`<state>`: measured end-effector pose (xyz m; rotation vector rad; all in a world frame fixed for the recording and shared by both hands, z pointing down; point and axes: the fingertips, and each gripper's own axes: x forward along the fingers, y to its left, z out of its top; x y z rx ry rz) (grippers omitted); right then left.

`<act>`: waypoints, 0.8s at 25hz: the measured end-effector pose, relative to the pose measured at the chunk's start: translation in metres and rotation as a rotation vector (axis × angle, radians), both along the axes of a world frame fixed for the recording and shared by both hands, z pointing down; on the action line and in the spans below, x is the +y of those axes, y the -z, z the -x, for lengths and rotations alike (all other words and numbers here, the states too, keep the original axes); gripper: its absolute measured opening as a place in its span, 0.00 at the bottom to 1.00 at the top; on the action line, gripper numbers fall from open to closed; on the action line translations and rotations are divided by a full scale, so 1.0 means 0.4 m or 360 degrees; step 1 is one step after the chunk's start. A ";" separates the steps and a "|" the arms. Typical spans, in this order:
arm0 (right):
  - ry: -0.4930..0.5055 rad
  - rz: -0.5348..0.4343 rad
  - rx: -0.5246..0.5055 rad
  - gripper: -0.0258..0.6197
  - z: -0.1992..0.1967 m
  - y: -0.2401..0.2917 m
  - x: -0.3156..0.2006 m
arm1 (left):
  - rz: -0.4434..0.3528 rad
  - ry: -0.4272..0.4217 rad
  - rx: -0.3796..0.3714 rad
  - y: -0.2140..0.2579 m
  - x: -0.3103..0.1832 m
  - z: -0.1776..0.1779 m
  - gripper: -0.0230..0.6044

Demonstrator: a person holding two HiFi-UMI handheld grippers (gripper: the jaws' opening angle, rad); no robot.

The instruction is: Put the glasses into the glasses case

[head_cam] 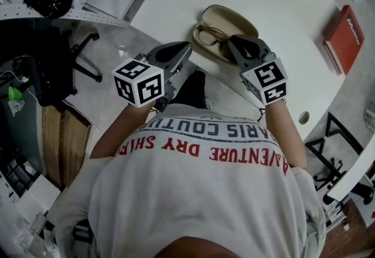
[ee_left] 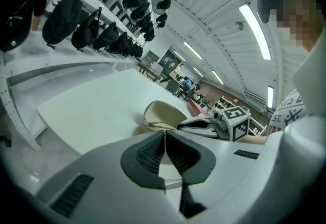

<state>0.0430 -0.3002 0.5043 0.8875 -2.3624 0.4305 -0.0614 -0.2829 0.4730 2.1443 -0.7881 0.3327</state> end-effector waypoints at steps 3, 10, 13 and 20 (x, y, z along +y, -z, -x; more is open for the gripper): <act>0.0057 -0.0005 0.0053 0.10 0.006 -0.009 0.005 | 0.0001 0.0008 0.0019 -0.002 -0.005 0.003 0.08; 0.0077 0.0037 0.0068 0.15 0.004 -0.013 0.005 | -0.0001 -0.0013 0.0029 -0.001 0.004 -0.007 0.08; 0.0039 0.0043 0.0008 0.26 -0.003 0.010 0.009 | -0.0012 -0.0028 0.0044 0.009 0.015 -0.016 0.08; -0.0095 -0.0054 -0.0275 0.32 -0.040 0.145 0.043 | -0.0092 -0.0058 0.0063 0.061 0.053 -0.049 0.08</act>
